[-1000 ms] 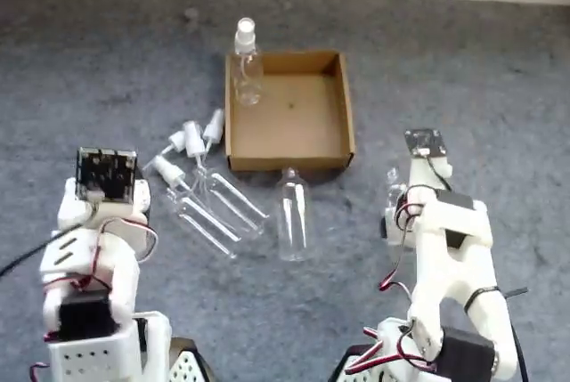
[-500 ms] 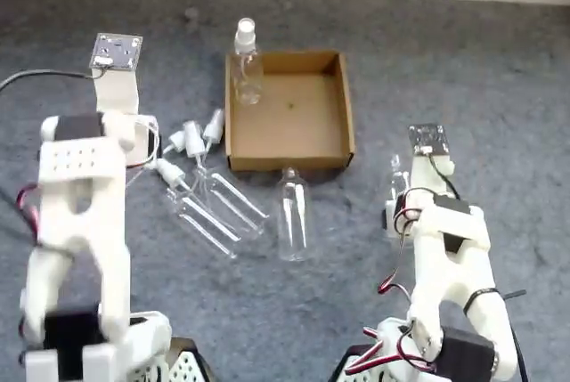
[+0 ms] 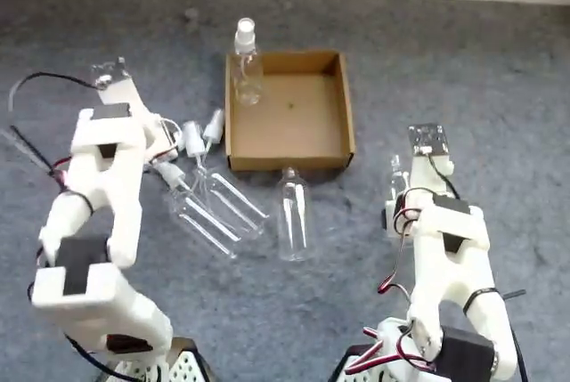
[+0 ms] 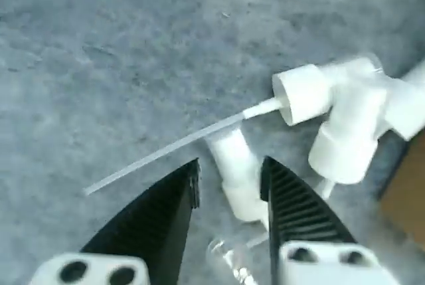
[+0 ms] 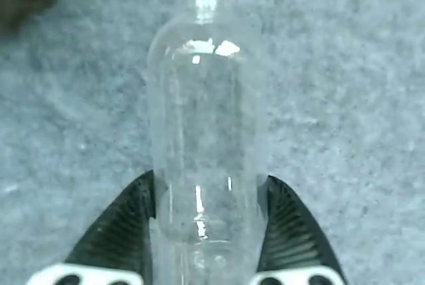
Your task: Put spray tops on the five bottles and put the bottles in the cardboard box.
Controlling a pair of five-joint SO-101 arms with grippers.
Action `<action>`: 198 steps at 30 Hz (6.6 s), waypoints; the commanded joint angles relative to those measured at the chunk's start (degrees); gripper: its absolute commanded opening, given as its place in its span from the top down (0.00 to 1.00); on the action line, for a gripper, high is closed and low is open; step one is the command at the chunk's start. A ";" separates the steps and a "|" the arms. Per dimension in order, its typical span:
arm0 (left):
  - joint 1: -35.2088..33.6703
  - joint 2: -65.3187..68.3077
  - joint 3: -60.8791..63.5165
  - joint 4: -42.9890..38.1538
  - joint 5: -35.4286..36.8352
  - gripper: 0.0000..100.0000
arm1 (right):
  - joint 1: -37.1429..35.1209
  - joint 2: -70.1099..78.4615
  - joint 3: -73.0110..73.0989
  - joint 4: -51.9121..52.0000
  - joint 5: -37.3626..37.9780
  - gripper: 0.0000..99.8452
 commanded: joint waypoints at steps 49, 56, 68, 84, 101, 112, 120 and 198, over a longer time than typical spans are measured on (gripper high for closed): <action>-10.68 -26.95 -22.90 43.08 -54.42 1.00 | -0.57 0.66 3.12 -0.31 -0.44 1.00; -12.09 -44.35 12.88 15.30 -56.53 1.00 | -0.57 0.66 3.12 -0.31 -0.44 1.00; -10.68 -13.41 10.77 -4.04 -52.48 1.00 | -0.57 0.75 3.12 -0.31 -0.44 1.00; -17.01 1.45 1.63 -1.76 -56.09 0.90 | -0.57 0.75 3.12 -0.31 -0.44 1.00; -18.51 1.27 4.79 0.09 -58.55 1.00 | -0.57 0.84 3.12 -0.31 -0.70 1.00; -15.43 -23.25 7.87 9.32 -46.15 1.00 | -0.57 0.75 3.12 -0.31 -0.35 0.99; -0.04 -51.65 27.30 9.05 -35.16 1.00 | 4.00 0.66 0.22 3.56 5.63 0.99; 5.23 -73.27 49.01 0.88 -30.95 1.00 | -0.66 3.65 -62.64 45.05 3.96 1.00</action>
